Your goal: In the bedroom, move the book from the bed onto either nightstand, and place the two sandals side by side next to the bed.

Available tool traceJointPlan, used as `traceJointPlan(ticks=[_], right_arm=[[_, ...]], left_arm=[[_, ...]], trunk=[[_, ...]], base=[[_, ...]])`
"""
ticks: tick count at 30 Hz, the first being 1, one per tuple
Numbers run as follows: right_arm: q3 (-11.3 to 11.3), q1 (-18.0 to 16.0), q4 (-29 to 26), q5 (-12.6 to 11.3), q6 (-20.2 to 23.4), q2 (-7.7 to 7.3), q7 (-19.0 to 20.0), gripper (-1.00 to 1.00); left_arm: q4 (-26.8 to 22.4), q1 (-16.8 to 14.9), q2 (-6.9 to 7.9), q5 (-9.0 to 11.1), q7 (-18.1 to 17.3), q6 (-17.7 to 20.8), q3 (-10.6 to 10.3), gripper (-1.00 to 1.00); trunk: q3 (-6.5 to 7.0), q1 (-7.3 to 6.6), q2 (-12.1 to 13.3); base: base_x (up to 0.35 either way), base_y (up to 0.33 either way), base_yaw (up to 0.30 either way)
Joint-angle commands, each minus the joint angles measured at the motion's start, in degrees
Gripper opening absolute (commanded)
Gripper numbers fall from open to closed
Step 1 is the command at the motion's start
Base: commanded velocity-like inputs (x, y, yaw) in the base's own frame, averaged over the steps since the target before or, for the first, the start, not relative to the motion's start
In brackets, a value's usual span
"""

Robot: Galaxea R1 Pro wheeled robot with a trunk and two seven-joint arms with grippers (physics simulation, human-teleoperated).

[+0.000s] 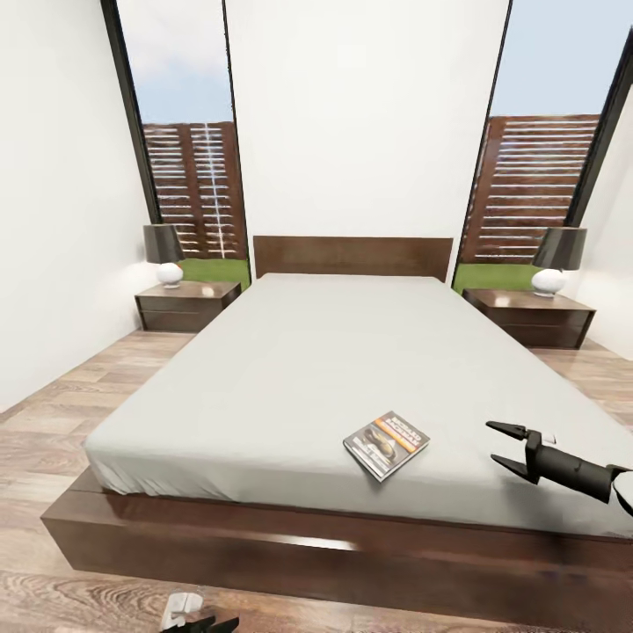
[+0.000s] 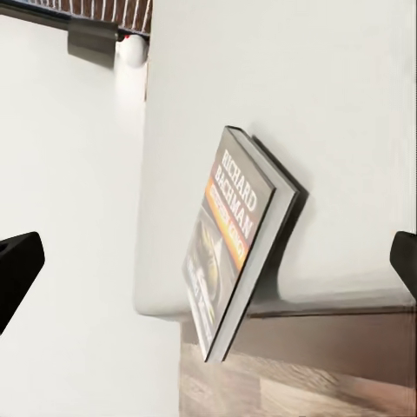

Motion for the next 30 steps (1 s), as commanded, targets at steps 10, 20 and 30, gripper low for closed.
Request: traceJointPlan(ticks=[10,20,30], right_arm=[[-0.17,1.32,3.27,6.47,-3.23,0.8,1.25,1.0],[-0.09,1.74,9.98,9.21,-8.69,1.71,6.98,1.0],[-0.1,1.8,18.03,15.06,-16.0,3.87,11.88,1.0]], left_arm=[[0.07,-0.05,0.0,-0.42,-0.07,-0.45,0.55,1.0],[-0.01,-0.07,0.0,-0.39,0.24,-0.45,0.82,1.0],[-0.05,-0.07,0.0,-0.25,1.38,-0.45,1.01,1.0]], trunk=[[-0.06,-0.02,-0.03],[-0.06,-0.02,-0.03],[-0.08,-0.02,-0.03]], base=[[-0.074,0.0,0.0],[-0.015,0.0,0.0],[-0.001,0.0,0.0]])
